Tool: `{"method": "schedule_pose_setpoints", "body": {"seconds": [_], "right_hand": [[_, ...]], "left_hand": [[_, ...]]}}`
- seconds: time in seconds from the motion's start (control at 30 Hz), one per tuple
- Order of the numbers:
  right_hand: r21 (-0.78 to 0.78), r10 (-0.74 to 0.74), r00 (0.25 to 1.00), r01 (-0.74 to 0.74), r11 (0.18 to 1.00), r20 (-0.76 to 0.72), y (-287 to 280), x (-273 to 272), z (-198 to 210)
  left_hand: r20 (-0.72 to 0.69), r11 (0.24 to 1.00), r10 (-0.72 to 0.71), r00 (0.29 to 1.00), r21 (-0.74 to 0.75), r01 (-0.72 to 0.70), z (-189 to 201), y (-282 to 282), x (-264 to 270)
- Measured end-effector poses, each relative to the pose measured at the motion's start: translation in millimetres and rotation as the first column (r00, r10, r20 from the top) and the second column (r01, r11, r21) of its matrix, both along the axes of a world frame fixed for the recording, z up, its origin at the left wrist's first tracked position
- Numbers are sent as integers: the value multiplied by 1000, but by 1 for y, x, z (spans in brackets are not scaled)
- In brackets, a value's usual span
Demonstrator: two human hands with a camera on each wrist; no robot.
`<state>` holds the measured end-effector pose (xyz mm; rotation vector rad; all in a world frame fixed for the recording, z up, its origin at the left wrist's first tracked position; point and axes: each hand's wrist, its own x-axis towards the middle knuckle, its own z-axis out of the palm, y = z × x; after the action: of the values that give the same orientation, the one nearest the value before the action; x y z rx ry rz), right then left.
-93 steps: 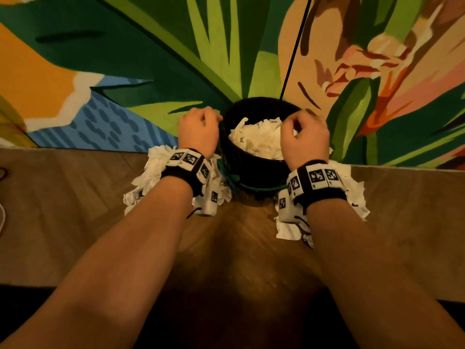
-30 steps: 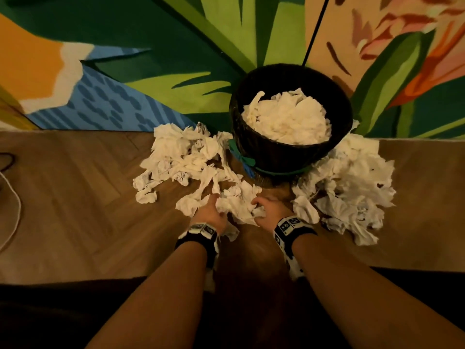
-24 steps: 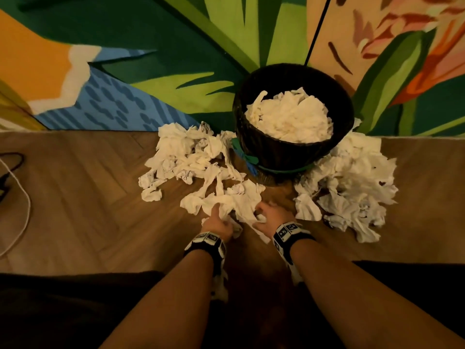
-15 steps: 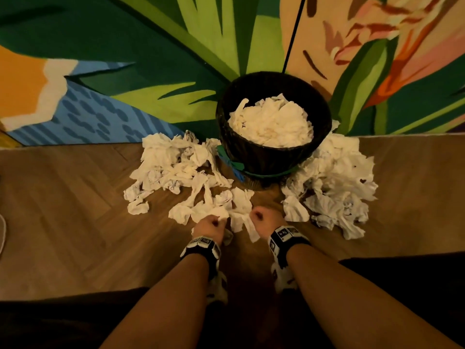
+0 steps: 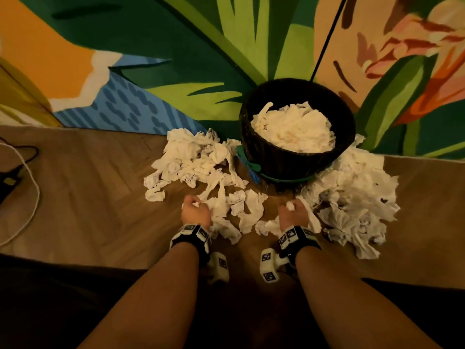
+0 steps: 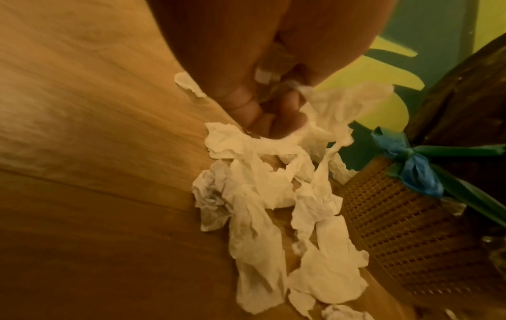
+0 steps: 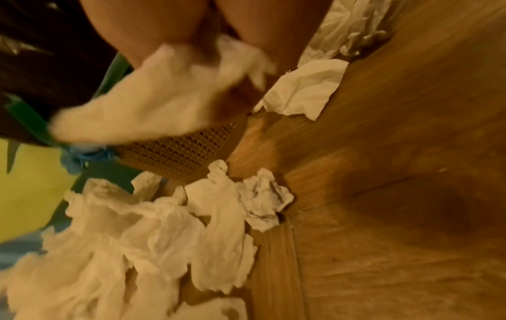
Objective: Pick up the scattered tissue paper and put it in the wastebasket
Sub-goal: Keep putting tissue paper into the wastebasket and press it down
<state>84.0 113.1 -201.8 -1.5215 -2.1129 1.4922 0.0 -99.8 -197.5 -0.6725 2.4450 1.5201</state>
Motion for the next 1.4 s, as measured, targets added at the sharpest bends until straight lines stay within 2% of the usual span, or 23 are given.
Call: {"method": "schedule_pose_setpoints", "body": {"seconds": [0.1, 0.17, 0.23, 0.3, 0.4, 0.5, 0.63, 0.7, 0.77, 0.83, 0.9, 0.93, 0.97, 1.0, 1.07, 1.2, 1.3, 1.33, 1.4], "right_hand": [[-4, 65, 998, -65, 998, 22, -10, 3, -14], [40, 249, 960, -256, 966, 132, -15, 7, -22], [27, 446, 862, -465, 885, 243, -18, 10, -29], [-12, 580, 738, -614, 789, 346, -21, 14, -35], [-64, 647, 592, -712, 699, 480, -25, 20, -41], [-103, 629, 583, -686, 720, 514, -23, 29, -47], [-101, 564, 684, -591, 800, 462, -21, 40, -48], [-126, 544, 724, -548, 827, 424, -18, 38, -46], [-98, 527, 743, -539, 837, 412, -14, 34, -43], [-59, 489, 775, -511, 858, 400, -10, 29, -40], [-29, 428, 823, -451, 892, 375, -8, 24, -35], [-15, 400, 845, -422, 906, 355, -7, 21, -32], [-4, 373, 867, -394, 919, 329, -7, 19, -29], [6, 347, 890, -365, 931, 296, -8, 18, -25], [14, 271, 939, -280, 960, 214, -10, 16, -18], [69, 133, 990, -136, 988, 53, -10, 11, 2], [74, 62, 998, -62, 995, -3, -5, 7, 18], [62, 32, 999, -30, 998, -19, -1, 8, 22], [13, -27, 995, 29, 1000, -99, 10, 9, 27]], "left_hand": [[32, 993, -85, 996, -80, 88, 3, -5, 5], [126, 939, -248, 960, -214, 270, 0, -7, 11], [246, 820, -435, 866, -288, 494, -6, -5, 16], [356, 698, -575, 736, -254, 669, -9, 3, 22], [441, 626, -664, 603, -113, 772, -15, 17, 32], [492, 579, -675, 550, -110, 808, -25, 27, 33], [547, 441, -712, 440, -140, 887, -35, 26, 28], [480, 462, -733, 483, -169, 870, -39, 25, 30], [395, 531, -713, 579, -236, 814, -38, 23, 33], [331, 678, -622, 710, -227, 699, -30, 20, 31], [298, 856, -468, 832, -82, 511, -21, 20, 26], [286, 919, -386, 877, 42, 391, -13, 19, 23], [283, 950, -307, 909, 155, 272, -6, 18, 20], [275, 958, -252, 928, 207, 198, 1, 16, 17], [226, 967, -203, 953, 198, 159, 12, 13, 9], [85, 978, -195, 977, 96, 187, 31, 10, 1], [113, 963, -259, 959, 112, 247, 44, 10, 0], [133, 958, -266, 955, 147, 247, 47, 13, -1], [128, 926, -199, 972, 350, 144, 57, 19, -4]]}}
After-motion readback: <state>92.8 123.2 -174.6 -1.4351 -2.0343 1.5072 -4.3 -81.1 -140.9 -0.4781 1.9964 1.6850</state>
